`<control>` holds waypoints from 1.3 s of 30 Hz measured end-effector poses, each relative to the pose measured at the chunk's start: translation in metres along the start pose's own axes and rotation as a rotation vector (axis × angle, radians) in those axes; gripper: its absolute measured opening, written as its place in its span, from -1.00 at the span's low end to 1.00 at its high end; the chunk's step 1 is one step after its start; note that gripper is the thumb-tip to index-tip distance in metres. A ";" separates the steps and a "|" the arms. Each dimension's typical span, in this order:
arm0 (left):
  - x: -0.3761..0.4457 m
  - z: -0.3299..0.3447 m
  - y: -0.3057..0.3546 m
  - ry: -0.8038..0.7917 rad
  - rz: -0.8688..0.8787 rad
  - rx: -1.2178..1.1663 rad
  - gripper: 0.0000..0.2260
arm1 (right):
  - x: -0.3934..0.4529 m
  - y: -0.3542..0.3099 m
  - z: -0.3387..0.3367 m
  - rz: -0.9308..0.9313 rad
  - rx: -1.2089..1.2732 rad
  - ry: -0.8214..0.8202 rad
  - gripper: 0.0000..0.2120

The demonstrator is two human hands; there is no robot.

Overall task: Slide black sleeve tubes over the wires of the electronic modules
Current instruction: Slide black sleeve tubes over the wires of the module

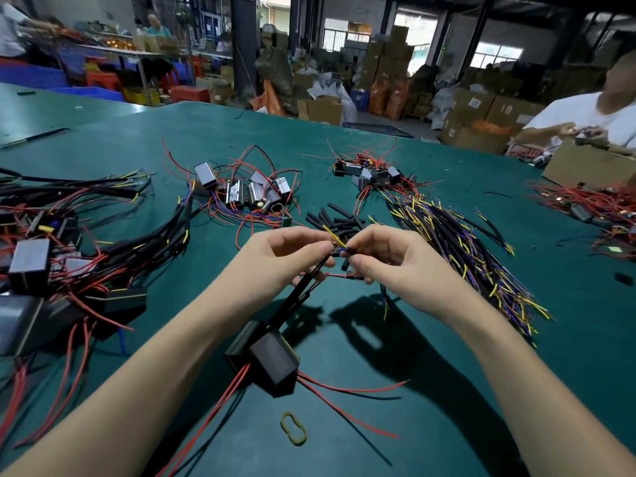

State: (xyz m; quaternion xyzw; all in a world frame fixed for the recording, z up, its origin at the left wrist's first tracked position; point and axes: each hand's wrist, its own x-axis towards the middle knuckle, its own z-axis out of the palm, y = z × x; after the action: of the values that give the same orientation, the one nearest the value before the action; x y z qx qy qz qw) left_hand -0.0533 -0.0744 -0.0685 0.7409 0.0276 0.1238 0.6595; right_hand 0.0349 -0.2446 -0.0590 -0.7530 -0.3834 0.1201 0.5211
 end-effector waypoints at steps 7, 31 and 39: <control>0.000 0.009 0.001 0.103 0.175 0.008 -0.89 | 0.000 -0.006 0.005 -0.018 0.081 -0.014 -0.90; -0.006 0.021 -0.002 0.182 0.398 0.220 -0.93 | -0.001 -0.011 -0.011 0.082 0.120 -0.066 -0.91; 0.000 0.010 -0.006 0.133 0.118 0.362 -0.85 | -0.002 -0.012 -0.013 0.126 0.051 -0.074 -0.90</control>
State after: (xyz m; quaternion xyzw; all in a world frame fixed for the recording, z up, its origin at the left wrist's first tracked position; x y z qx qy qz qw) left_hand -0.0503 -0.0837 -0.0753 0.8378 0.0494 0.2041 0.5040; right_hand 0.0356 -0.2525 -0.0433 -0.7573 -0.3511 0.1902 0.5168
